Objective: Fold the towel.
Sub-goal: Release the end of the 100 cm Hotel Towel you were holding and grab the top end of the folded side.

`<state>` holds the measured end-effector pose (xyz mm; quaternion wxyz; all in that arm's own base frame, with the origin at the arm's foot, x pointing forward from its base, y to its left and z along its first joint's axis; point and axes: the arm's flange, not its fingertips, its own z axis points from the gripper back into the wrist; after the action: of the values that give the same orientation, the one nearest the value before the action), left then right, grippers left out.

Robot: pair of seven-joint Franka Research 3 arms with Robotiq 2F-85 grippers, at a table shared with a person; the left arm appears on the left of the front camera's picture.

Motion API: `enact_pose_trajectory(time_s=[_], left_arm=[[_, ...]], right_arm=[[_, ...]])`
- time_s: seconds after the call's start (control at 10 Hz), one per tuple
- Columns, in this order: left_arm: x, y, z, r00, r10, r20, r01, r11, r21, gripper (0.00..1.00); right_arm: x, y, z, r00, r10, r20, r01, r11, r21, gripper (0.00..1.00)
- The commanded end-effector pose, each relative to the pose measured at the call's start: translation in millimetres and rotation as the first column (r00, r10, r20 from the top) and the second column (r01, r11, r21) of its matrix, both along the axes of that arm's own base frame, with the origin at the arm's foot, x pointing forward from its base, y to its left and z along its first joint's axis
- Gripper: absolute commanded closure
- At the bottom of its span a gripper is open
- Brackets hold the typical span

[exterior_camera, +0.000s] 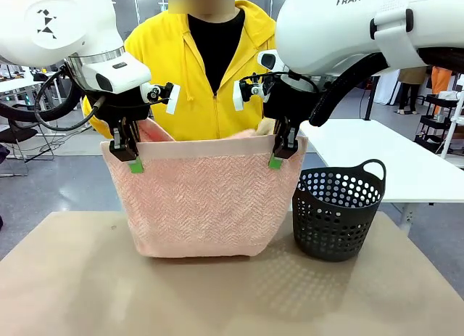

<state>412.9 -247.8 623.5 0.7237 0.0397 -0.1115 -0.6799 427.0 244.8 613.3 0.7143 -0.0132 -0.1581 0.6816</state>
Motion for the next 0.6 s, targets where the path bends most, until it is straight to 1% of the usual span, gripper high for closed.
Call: enact_pose_trajectory(time_s=[0.0,0.5], left_arm=[[0.9,1.5,0.0,1.000,-0.005,0.001,0.005,1.000,0.001,1.00],[0.9,1.5,0.0,1.000,-0.005,0.001,0.005,1.000,0.001,1.00]], right_arm=[[0.2,-0.4,-0.1,1.000,0.000,0.002,0.000,1.000,-0.002,1.00],[0.2,-0.4,-0.1,1.000,0.000,0.002,0.000,1.000,-0.002,1.00]])
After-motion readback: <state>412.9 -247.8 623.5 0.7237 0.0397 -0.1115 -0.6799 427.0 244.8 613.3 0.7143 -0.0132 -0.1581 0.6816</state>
